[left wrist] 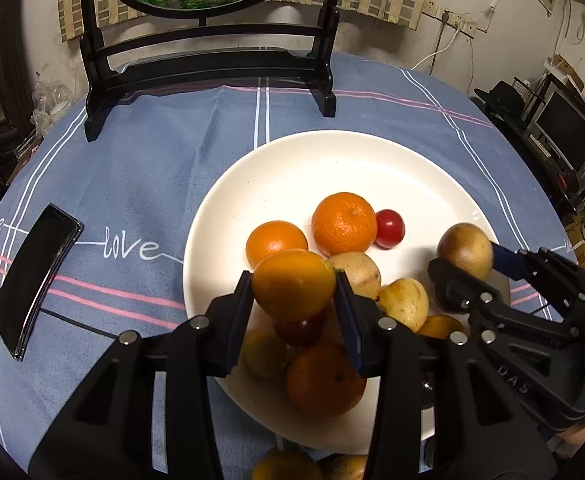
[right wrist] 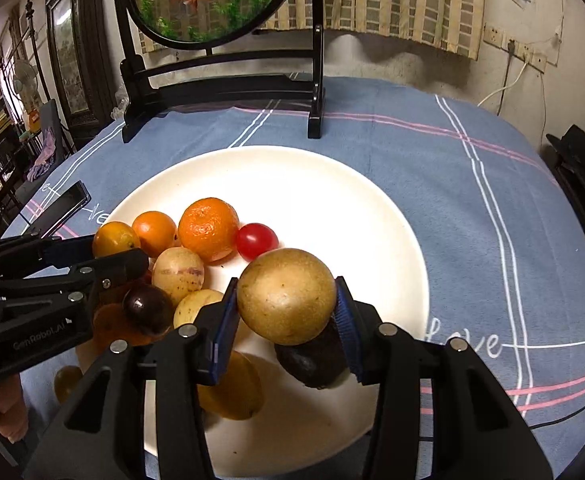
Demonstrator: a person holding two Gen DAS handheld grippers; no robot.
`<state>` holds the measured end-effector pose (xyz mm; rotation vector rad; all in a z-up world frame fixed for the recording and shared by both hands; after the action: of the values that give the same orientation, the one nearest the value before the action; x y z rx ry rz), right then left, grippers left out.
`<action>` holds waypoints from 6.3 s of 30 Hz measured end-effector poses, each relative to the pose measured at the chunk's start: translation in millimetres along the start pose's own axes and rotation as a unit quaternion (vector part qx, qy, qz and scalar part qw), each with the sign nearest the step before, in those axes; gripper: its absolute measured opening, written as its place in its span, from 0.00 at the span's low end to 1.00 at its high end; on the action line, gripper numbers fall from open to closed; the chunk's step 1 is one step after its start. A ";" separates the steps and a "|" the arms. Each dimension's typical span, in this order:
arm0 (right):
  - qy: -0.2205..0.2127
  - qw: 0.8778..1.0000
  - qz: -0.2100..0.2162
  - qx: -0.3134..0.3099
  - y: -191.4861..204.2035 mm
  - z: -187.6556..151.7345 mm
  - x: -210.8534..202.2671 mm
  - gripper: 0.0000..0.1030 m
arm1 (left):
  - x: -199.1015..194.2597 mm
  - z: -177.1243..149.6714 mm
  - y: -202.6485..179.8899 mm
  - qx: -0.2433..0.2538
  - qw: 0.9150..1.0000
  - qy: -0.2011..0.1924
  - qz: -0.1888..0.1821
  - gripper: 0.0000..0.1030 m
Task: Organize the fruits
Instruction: 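Carry both fruits onto the white plate and open both tools, then move both tools back over the remaining fruits, then grasp a red tomato with the right tool while the left tool grasps a yellow-orange fruit, then carry both fruits onto the white plate and open both tools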
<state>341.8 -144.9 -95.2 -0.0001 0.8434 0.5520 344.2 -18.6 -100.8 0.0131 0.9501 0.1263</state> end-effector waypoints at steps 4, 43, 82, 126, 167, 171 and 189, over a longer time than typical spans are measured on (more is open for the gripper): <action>-0.009 1.000 0.001 -0.002 4.3 1.4 -7.4 0.55 | -11.8 0.6 3.1 -0.014 1.000 -0.015 -0.001 0.67; 0.005 1.000 -0.014 0.020 21.3 -157.0 -120.4 0.63 | -83.0 -149.5 24.0 0.018 1.000 0.003 0.014 0.85; 0.036 0.999 0.004 0.000 27.9 -148.9 -90.3 0.39 | -42.5 -137.0 30.4 0.043 0.998 0.025 0.040 0.85; 0.018 1.000 0.006 0.016 33.8 -156.9 -115.7 0.39 | -70.9 -136.1 27.6 0.044 0.999 0.001 -0.004 0.36; -0.039 0.999 0.004 -0.038 31.7 -15.1 -71.4 0.39 | -63.9 -20.2 -7.2 0.036 0.998 -0.046 -0.031 0.36; -0.036 0.999 0.009 -0.039 30.4 -8.4 -58.4 0.39 | -49.1 -11.4 -5.0 0.031 0.998 -0.039 -0.026 0.36; -0.002 1.000 0.006 -0.018 23.7 -7.0 -10.0 0.41 | -9.8 -3.9 -10.9 0.033 0.999 -0.008 -0.004 0.36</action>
<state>320.6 -130.6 -87.8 -0.0278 0.8307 0.5791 336.5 -30.7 -95.9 0.0706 0.9388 0.0867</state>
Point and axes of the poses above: each gripper's, at about its wrist camera, not at the fingertips, and x roughly the way its jaws point, y to its left, z to its top, the point moved 9 cm from there along x, roughly the way its jaws point, and after that the axes turned 13 degrees about z, right-handed, at the moved point
